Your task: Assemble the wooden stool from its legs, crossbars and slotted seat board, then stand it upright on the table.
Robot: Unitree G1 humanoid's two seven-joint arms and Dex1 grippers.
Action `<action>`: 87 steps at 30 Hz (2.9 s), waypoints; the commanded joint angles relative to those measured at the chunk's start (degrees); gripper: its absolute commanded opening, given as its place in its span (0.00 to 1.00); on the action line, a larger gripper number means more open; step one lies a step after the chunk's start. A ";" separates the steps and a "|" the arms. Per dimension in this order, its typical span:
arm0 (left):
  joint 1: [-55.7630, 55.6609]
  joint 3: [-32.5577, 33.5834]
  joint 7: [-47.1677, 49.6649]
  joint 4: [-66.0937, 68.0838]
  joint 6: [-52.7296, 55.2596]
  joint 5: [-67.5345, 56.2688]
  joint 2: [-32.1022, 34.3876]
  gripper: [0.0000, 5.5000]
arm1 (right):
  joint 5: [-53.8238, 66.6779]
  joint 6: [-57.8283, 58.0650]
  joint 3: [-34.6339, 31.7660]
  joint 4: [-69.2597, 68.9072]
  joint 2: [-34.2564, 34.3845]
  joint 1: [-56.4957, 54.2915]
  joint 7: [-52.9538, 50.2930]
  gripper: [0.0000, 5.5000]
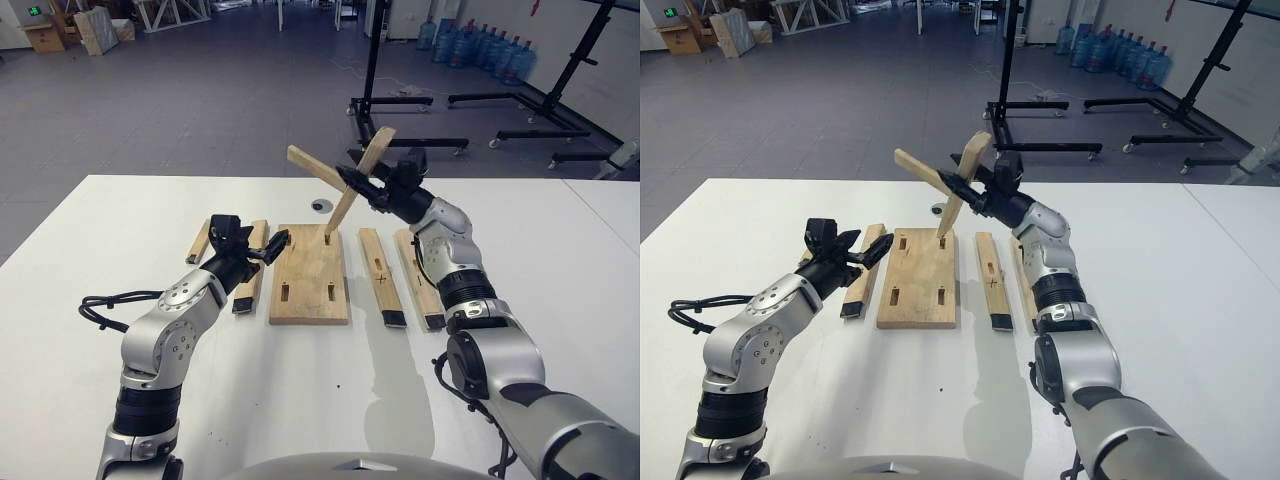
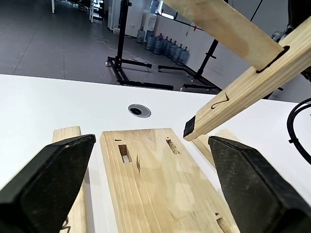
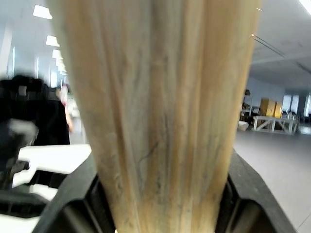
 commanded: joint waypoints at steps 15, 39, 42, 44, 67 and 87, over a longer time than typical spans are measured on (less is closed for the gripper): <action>1.40 -1.08 -1.96 1.81 -1.31 3.63 -2.19 0.78 | -3.76 -10.50 -2.53 17.01 0.21 -7.80 9.75 0.37; 2.48 -1.98 -3.21 1.45 -1.85 5.69 -4.12 0.78 | -8.21 -14.16 -4.16 20.29 2.53 -7.33 6.43 0.37; 2.67 -2.04 -3.14 1.19 -1.65 5.66 -4.28 0.78 | -9.91 -14.93 -3.45 20.86 2.46 -6.31 5.23 0.37; 3.03 -2.07 -3.10 0.93 -1.59 5.67 -4.32 0.78 | -10.36 -15.06 -3.37 21.01 2.45 -6.00 5.05 0.37; 3.47 -2.13 -2.77 0.75 -1.67 6.24 -5.21 0.78 | -11.01 4.02 -1.41 21.11 -0.78 -5.95 12.84 0.37; 3.35 -2.87 -2.99 1.00 -1.69 6.22 -5.63 0.78 | -12.77 24.28 1.97 22.19 -4.07 -8.04 10.34 0.37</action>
